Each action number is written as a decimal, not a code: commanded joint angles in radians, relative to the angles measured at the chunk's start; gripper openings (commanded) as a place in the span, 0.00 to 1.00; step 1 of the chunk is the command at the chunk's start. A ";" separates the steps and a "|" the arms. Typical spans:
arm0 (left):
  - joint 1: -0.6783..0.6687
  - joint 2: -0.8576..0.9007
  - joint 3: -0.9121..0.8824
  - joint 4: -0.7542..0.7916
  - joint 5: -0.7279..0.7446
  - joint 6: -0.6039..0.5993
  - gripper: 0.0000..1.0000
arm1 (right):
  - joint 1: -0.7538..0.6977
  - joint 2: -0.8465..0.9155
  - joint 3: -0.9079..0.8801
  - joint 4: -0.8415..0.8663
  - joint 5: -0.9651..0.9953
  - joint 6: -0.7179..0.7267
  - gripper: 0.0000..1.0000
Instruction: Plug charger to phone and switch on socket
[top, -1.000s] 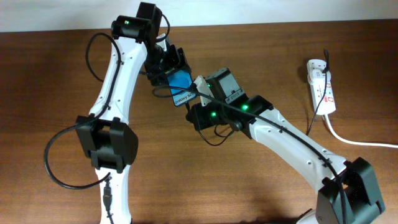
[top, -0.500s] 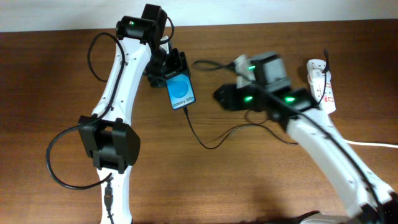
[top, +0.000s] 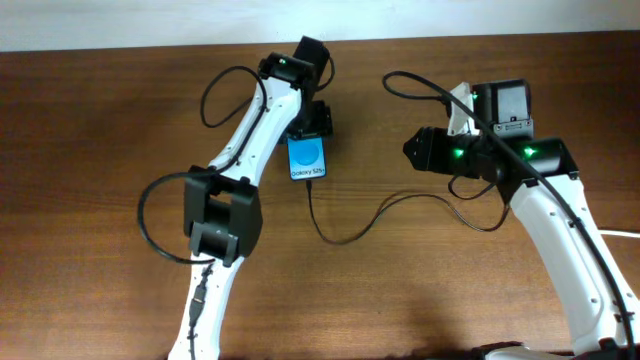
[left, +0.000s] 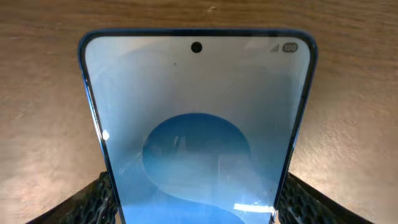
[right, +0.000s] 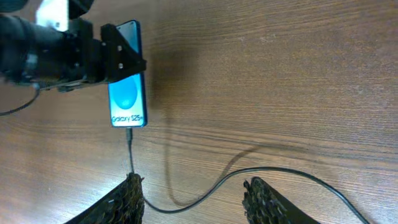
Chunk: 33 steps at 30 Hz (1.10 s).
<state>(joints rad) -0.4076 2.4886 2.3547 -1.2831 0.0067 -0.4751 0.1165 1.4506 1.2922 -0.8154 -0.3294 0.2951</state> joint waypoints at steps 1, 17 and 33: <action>0.003 0.048 0.015 0.027 -0.014 0.009 0.00 | -0.007 0.012 0.009 -0.001 0.020 -0.010 0.55; 0.009 0.156 0.039 0.068 -0.030 0.015 0.67 | -0.007 0.012 0.009 0.007 0.053 -0.010 0.54; 0.060 0.145 0.344 -0.158 -0.030 0.088 0.95 | -0.007 0.002 0.032 0.006 0.050 -0.027 0.55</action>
<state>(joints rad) -0.3969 2.6461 2.5301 -1.3575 -0.0116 -0.4034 0.1165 1.4582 1.2926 -0.8097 -0.2878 0.2867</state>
